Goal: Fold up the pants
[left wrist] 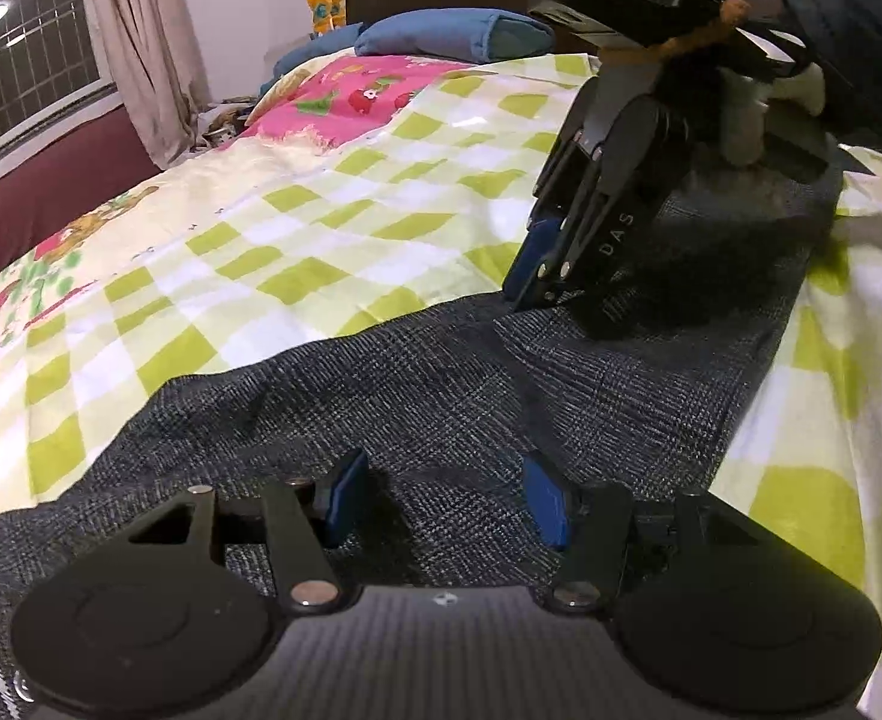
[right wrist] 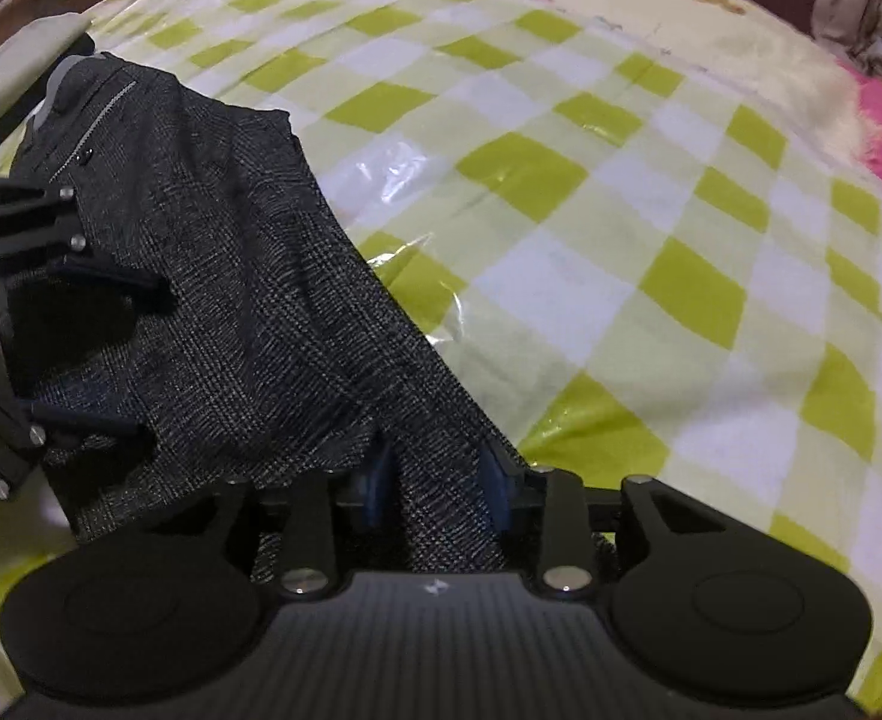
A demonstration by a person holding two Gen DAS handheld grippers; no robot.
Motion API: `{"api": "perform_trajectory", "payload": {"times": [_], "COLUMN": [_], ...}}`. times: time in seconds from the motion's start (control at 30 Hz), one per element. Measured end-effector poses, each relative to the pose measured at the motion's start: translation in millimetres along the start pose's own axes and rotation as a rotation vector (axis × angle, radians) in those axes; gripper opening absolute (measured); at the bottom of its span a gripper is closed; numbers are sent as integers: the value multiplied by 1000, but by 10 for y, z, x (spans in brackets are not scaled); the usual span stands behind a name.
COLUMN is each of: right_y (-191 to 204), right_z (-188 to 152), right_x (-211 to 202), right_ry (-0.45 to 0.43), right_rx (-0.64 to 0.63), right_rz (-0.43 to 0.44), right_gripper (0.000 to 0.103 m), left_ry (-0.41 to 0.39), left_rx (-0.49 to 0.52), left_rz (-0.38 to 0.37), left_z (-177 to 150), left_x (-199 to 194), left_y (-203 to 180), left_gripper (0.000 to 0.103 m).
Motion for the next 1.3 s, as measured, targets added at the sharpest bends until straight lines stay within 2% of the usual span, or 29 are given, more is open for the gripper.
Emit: {"api": "perform_trajectory", "payload": {"times": [0.07,0.1,0.13,0.17,0.23,0.3,0.4,0.5,0.57,0.63,0.67,0.73,0.8,0.87,1.0,1.07,1.13,1.2,1.3], "right_y": [40,66,101,121,105,21,-66,-148,-207,-273,-327,-435,-527,-604,-662,-719,-809,-933,-1118], "right_z": [11,15,19,23,60,134,189,161,155,96,-9,-358,-866,-1522,-2756,-3157,-3324,-3311,-3208], "right_x": [28,41,48,32,-17,-137,-242,-116,-95,-253,-407,-714,-1059,-1457,-2059,-2125,-2064,-1993,-1841], "right_ry": [12,19,26,29,23,-25,-78,-98,-150,-226,-282,-354,-402,-465,-624,-723,-819,-876,-883], "right_rx": [-21,-28,-23,-12,8,79,120,178,242,319,404,588,750,940,1310,1448,1522,1537,1552], "right_rz": [-13,-28,-27,-45,-77,-102,-144,-172,-210,-252,-249,-246,-306,-407,-567,-539,-462,-424,-366], "right_gripper": [34,30,22,20,1,1,1,1,2,9,12,27,28,28,32,32,32,32,39], "left_ry": [1,1,0,-1,-4,-8,-8,-2,1,6,7,7,6,8,19,28,40,54,71], "left_rx": [-11,-15,-18,-20,-19,-25,-27,-22,-15,-9,-5,3,8,18,45,58,75,85,95], "left_rz": [-6,-8,-10,-11,-11,-11,-11,-4,1,5,6,12,18,25,30,34,51,64,74], "left_z": [-5,-10,-14,-14,-11,-18,-28,-55,-50,-49,-45,-46,-47,-47,-12,7,37,64,106], "left_x": [6,8,7,6,-8,-27,-23,5,2,-5,-10,-26,-40,-60,-74,-64,-55,-48,-51], "left_y": [-1,1,3,3,3,14,13,-9,-23,-33,-36,-55,-78,-115,-236,-303,-357,-386,-429], "left_gripper": [71,71,71,71,71,71,71,72,72,72,72,72,72,72,72,72,72,72,72]}}
Point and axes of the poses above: each gripper's, at about its wrist camera, not at the fingertips, and x roughly the way its jaws point, y to its left, z to its top, the point moved 8 cm from there along x, roughly the way its jaws point, and after that the axes turned 5 degrees about z, right-handed, at the moved point
